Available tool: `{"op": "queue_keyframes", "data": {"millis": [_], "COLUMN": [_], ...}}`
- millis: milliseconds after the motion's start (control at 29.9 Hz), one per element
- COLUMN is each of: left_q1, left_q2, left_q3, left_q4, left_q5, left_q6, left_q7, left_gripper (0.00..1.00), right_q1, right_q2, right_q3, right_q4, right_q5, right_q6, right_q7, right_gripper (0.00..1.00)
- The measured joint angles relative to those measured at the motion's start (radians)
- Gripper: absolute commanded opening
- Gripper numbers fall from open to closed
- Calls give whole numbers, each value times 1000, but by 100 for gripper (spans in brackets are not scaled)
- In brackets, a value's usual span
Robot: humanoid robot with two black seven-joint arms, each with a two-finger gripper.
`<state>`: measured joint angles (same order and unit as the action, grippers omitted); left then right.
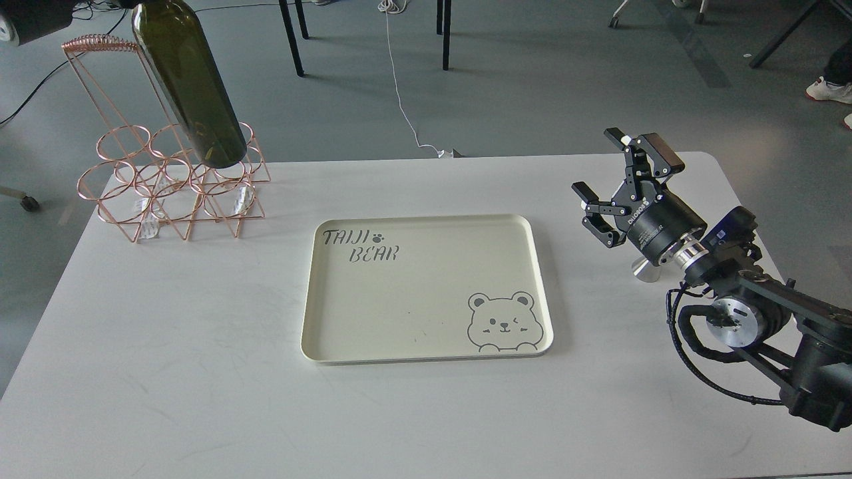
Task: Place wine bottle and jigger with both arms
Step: 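Lift the bottle with the left gripper over the copper wine rack, then lower the bottle with the left gripper into the wine rack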
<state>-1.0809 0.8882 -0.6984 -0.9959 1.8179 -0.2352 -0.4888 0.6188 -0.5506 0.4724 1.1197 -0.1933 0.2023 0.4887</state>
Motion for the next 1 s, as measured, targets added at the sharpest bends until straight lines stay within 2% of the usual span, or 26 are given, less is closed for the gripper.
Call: {"op": "queue_keyframes", "data": {"millis": [1002], "left_q1": [9], "left_q2": [-49], "left_q3": [30], "left_q4": [89], "left_q5": [20], "left_q6": [17], "left_q7": [0], "left_gripper": [11], "right_q1": [-24], "right_q2": [-7], "right_q3": [3], "right_q4": [2], "right_q5": [0], "right_q6": [0], "right_q7": [0], "right_gripper": [99]}}
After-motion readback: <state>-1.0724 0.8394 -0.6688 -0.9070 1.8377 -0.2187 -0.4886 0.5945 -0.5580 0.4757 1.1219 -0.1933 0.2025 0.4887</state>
